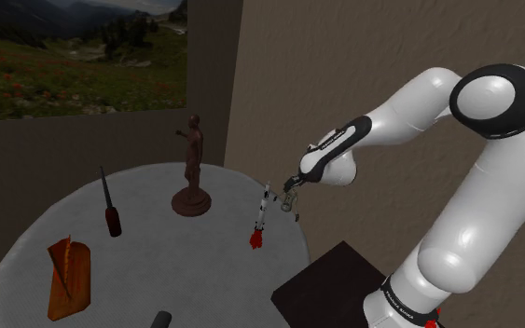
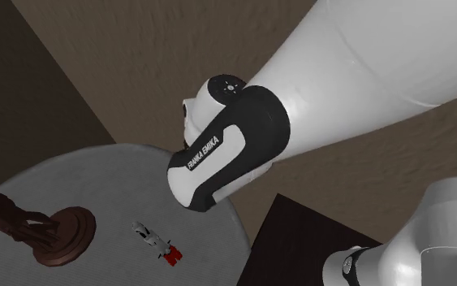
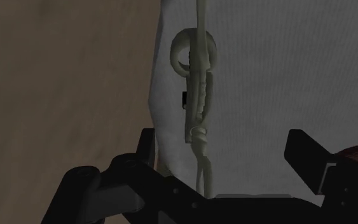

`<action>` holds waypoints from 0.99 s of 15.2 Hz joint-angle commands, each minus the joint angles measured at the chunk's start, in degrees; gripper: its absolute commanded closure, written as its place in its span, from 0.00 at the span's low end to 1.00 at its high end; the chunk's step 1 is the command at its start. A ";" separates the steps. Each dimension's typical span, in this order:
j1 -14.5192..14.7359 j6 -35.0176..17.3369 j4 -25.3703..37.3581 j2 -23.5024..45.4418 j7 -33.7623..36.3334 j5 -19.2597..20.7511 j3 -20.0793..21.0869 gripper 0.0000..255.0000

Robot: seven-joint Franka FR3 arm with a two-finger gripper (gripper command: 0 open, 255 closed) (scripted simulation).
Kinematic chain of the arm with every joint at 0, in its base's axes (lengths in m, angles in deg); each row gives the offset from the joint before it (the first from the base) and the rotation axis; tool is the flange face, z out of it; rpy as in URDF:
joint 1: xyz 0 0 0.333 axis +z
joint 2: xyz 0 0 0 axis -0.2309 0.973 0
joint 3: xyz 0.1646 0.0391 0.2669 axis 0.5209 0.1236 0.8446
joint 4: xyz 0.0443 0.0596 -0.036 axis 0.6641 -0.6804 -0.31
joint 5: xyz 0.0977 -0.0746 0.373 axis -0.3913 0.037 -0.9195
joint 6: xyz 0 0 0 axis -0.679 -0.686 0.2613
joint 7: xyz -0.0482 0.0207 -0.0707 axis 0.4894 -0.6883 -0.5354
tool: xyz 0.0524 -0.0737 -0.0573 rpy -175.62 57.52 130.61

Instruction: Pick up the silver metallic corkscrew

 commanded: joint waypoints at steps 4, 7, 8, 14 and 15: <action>-8.33 -1.49 1.37 5.65 -7.79 -10.01 8.11 0.00; -5.91 -1.53 1.99 6.33 -4.96 -7.79 6.24 1.00; -4.89 -1.24 1.81 5.92 -4.18 -7.09 5.19 1.00; -1.09 -0.67 1.33 4.94 -1.21 -4.89 1.94 1.00; -8.20 -1.48 1.38 5.65 -7.90 -10.15 8.01 1.00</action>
